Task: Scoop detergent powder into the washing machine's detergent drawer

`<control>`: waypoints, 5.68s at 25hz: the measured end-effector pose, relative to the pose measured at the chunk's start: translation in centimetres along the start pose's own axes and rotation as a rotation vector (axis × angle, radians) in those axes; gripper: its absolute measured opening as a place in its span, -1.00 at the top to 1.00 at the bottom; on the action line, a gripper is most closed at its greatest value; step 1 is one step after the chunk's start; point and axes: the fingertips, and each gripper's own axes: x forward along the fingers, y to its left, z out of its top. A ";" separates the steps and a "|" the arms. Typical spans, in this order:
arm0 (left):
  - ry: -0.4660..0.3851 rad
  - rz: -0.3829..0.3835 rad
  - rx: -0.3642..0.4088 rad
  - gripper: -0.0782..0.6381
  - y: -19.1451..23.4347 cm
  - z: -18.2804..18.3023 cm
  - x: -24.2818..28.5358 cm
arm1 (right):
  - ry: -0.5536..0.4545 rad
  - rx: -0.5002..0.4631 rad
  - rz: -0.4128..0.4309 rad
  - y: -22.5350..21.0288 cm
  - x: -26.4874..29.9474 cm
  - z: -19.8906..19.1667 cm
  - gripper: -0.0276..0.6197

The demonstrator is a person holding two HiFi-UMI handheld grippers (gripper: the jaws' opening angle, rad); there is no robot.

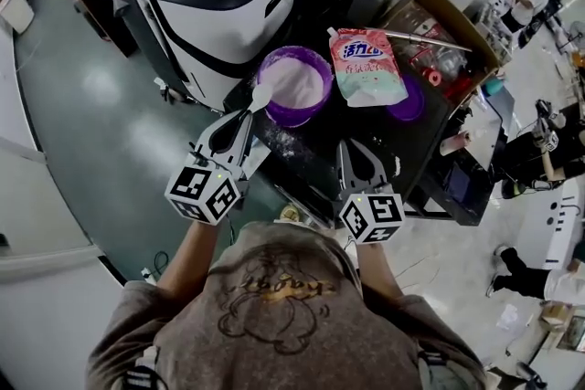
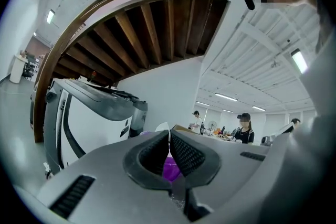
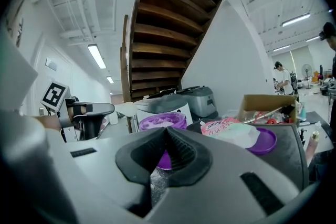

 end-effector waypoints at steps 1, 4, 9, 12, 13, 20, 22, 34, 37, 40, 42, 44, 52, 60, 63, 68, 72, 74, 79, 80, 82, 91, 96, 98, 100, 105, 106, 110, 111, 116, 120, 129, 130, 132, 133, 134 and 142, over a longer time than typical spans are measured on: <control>0.004 -0.002 0.003 0.72 -0.2 -0.1 0.5 | -0.001 0.003 -0.001 -0.5 0.1 0.0 0.91; 0.015 -0.008 0.021 0.72 -0.5 -0.2 1.7 | -0.002 0.011 0.005 -1.5 0.5 0.0 0.91; 0.042 -0.006 0.069 0.72 -0.4 0.3 3.6 | 0.010 0.026 0.048 -2.3 1.5 -0.2 0.91; 0.060 -0.015 0.102 0.72 -0.1 1.2 4.6 | 0.020 0.020 0.078 -2.4 2.1 -0.2 0.91; 0.066 -0.025 0.115 0.72 -0.1 1.6 5.0 | 0.023 0.017 0.083 -2.5 2.3 -0.2 0.91; 0.166 -0.160 0.220 0.72 -0.1 4.1 8.3 | 0.018 0.037 0.056 -3.4 3.0 -0.1 0.91; 0.209 -0.205 0.259 0.72 -0.1 4.2 9.5 | 0.011 0.045 0.039 -3.4 3.0 -0.1 0.91; 0.519 -0.472 0.497 0.72 -1.0 0.1 14.3 | 0.002 0.084 -0.050 -4.0 3.2 -1.3 0.91; 0.588 -0.523 0.537 0.72 -1.0 -1.3 15.0 | -0.001 0.084 -0.067 -4.2 3.3 -1.5 0.91; 0.652 -0.566 0.569 0.72 -0.8 -2.5 15.7 | -0.003 0.089 -0.089 -4.6 3.3 -1.7 0.91; 0.695 -0.593 0.603 0.72 -0.7 -3.3 15.9 | -0.004 0.094 -0.103 -4.9 3.2 -1.8 0.91; 0.742 -0.625 0.650 0.72 -0.5 -4.2 16.1 | -0.004 0.096 -0.116 -5.1 3.2 -2.0 0.91; 0.835 -0.700 0.798 0.72 -0.8 -6.7 17.2 | 0.002 0.105 -0.153 -5.9 2.8 -2.6 0.91; 0.888 -0.735 0.860 0.72 -1.2 -8.7 18.1 | 0.001 0.117 -0.191 -6.8 2.1 -2.9 0.91; 0.902 -0.749 0.883 0.72 -1.3 -9.2 18.0 | 0.000 0.120 -0.203 -7.1 1.9 -3.0 0.91; 0.923 -0.765 0.902 0.72 -1.5 -9.8 17.8 | 0.000 0.125 -0.210 -7.2 1.7 -3.2 0.91; 0.946 -0.784 0.904 0.72 -1.6 -10.1 17.3 | 0.002 0.126 -0.211 -7.3 1.6 -3.3 0.91; 0.959 -0.793 0.901 0.72 -1.5 -10.1 17.1 | 0.002 0.126 -0.209 -7.2 1.7 -3.3 0.91; 0.991 -0.815 0.883 0.72 -1.3 -10.3 16.4 | 0.006 0.125 -0.204 -7.0 1.9 -3.4 0.91; 0.998 -0.818 0.880 0.72 -1.3 -10.4 16.3 | 0.007 0.125 -0.204 -7.0 1.9 -3.4 0.91; 1.009 -0.827 0.875 0.72 -1.4 -10.5 16.1 | 0.008 0.125 -0.201 -7.1 2.0 -3.4 0.91; 1.060 -0.870 0.817 0.72 -1.4 -10.7 15.2 | 0.012 0.125 -0.198 -7.2 2.5 -3.4 0.91; 1.081 -0.885 0.769 0.72 -1.6 -10.6 14.9 | 0.013 0.124 -0.195 -7.4 2.7 -3.4 0.91; 1.093 -0.893 0.760 0.72 -1.7 -10.6 14.7 | 0.014 0.123 -0.194 -7.4 2.9 -3.3 0.91; 1.108 -0.904 0.748 0.72 -1.8 -10.5 14.5 | 0.015 0.123 -0.194 -7.5 3.0 -3.3 0.91; 1.148 -0.938 0.723 0.72 -2.2 -10.5 13.7 | 0.014 0.120 -0.190 -7.5 3.2 -3.1 0.91; 1.155 -0.944 0.723 0.72 -2.3 -10.5 13.6 | 0.013 0.119 -0.188 -7.6 3.3 -3.1 0.91; 1.179 -0.960 0.695 0.72 -2.6 -10.6 13.2 | 0.007 0.118 -0.185 -7.8 3.2 -3.2 0.91; 1.184 -0.964 0.684 0.72 -2.7 -10.5 13.1 | 0.006 0.118 -0.185 -7.8 3.2 -3.2 0.91; 1.211 -0.982 0.612 0.72 -3.0 -10.2 12.6 | 0.007 0.116 -0.184 -7.8 3.2 -3.0 0.91; 1.213 -0.983 0.560 0.72 -3.1 -9.7 12.5 | 0.006 0.111 -0.179 -7.6 3.2 -2.9 0.91; 1.207 -0.955 0.403 0.72 -3.2 -8.5 12.2 | 0.003 0.101 -0.164 -7.4 3.4 -2.6 0.91; 1.203 -0.952 0.378 0.72 -3.1 -8.3 12.3 | 0.002 0.099 -0.162 -7.3 3.5 -2.6 0.91; 1.192 -0.943 0.330 0.72 -3.0 -7.9 12.3 | 0.001 0.096 -0.157 -7.1 3.6 -2.4 0.91; 1.186 -0.936 0.303 0.72 -2.9 -7.6 12.4 | 0.001 0.095 -0.154 -7.0 3.6 -2.3 0.91; 1.178 -0.929 0.271 0.72 -2.9 -7.4 12.5 | 0.001 0.093 -0.152 -7.0 3.6 -2.2 0.91; 1.094 -0.852 0.099 0.72 -1.6 -6.1 13.2 | 0.006 0.082 -0.132 -6.5 4.1 -2.0 0.91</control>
